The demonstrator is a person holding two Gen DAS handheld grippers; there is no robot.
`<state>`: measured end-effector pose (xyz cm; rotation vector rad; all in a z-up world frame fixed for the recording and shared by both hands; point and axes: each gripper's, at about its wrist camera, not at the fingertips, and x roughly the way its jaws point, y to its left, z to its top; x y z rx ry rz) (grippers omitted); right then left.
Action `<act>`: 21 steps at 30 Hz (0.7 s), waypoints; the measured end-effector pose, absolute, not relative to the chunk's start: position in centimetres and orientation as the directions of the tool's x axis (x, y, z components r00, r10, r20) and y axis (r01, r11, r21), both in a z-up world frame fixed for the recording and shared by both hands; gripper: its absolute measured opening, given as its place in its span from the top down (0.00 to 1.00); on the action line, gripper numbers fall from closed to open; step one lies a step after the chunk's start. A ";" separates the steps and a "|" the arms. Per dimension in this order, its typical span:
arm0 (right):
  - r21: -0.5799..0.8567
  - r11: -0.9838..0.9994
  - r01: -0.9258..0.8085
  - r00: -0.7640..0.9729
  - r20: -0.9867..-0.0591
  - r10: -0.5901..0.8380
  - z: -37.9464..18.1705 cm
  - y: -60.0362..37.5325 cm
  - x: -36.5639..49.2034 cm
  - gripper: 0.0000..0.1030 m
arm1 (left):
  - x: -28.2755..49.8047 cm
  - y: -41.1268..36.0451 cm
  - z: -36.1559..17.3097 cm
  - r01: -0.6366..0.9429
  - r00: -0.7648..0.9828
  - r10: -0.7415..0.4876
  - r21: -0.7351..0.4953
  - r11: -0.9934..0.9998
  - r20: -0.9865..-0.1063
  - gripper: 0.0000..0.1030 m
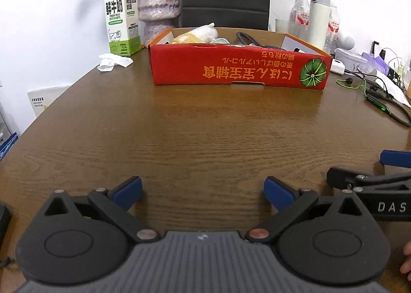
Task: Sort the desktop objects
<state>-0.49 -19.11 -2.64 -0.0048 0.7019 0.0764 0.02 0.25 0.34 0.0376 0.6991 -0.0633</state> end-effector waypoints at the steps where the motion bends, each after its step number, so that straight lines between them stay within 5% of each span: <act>1: 0.021 0.997 -0.070 0.761 -0.645 0.067 -2.7 -19.1 -0.3 0.00 | 0.1 0.3 0.3 0.074 0.762 -0.052 0.007 0.997 -0.646 0.00; 21: 0.023 0.998 -0.063 0.762 -0.645 0.063 -2.8 -19.1 0.1 0.00 | 0.4 0.2 0.3 0.079 0.759 -0.058 0.004 0.997 -0.648 0.00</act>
